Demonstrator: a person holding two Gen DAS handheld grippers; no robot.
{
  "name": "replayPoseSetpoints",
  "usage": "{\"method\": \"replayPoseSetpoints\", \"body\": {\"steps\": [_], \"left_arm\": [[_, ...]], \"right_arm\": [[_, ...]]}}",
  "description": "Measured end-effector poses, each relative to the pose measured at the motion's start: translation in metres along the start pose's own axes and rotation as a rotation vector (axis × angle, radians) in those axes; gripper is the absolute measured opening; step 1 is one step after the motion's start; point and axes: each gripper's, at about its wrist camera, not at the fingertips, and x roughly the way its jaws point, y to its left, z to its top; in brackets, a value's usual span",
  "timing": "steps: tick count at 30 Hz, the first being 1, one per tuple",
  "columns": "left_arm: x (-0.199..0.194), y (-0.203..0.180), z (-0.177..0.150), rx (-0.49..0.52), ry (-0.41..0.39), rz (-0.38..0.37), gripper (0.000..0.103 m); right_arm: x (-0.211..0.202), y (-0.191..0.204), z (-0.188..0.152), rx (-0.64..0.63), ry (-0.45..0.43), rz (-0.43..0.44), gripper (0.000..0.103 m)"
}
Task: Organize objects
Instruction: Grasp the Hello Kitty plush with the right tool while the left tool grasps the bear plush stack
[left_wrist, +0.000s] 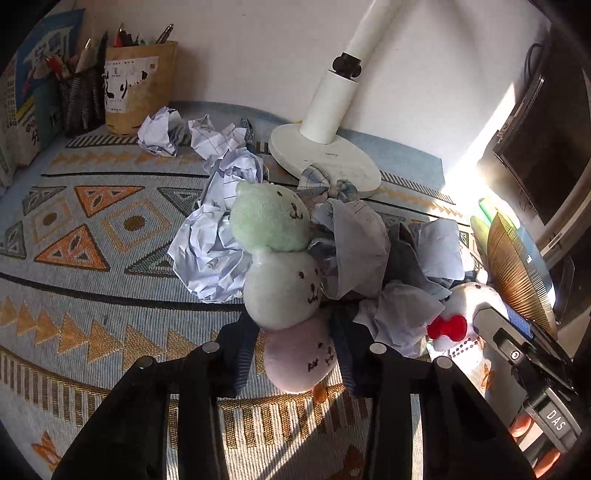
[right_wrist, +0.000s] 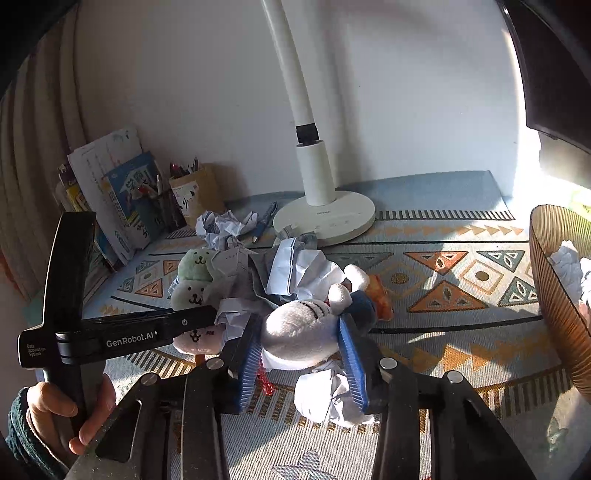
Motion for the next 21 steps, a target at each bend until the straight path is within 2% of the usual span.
{"method": "replayPoseSetpoints", "body": {"steps": [1,3,7,9,14,19,21], "left_arm": [[-0.005,-0.001,0.0,0.013,-0.02,0.006,0.026],[-0.02,0.0,-0.002,0.004,-0.057,-0.039,0.026],[-0.058,0.006,-0.01,-0.032,-0.148,-0.078,0.026],[-0.072,0.01,-0.017,-0.052,-0.168,-0.102,0.026],[-0.081,0.01,-0.041,-0.058,-0.169,-0.143,0.026],[-0.068,0.004,-0.052,-0.03,-0.139,-0.093,0.026],[-0.067,0.001,-0.055,-0.009,-0.14,-0.037,0.026]], "right_arm": [[-0.008,0.0,0.002,0.004,-0.035,0.015,0.04],[-0.027,0.0,0.005,0.009,-0.099,0.048,0.04],[-0.064,0.008,0.005,-0.017,-0.137,0.142,0.04],[-0.072,0.015,-0.002,-0.036,-0.093,0.204,0.04],[-0.057,0.025,-0.04,-0.035,0.117,0.383,0.04],[-0.05,0.015,-0.066,-0.049,0.244,0.299,0.04],[-0.055,0.003,-0.071,-0.029,0.254,0.252,0.048]]}}
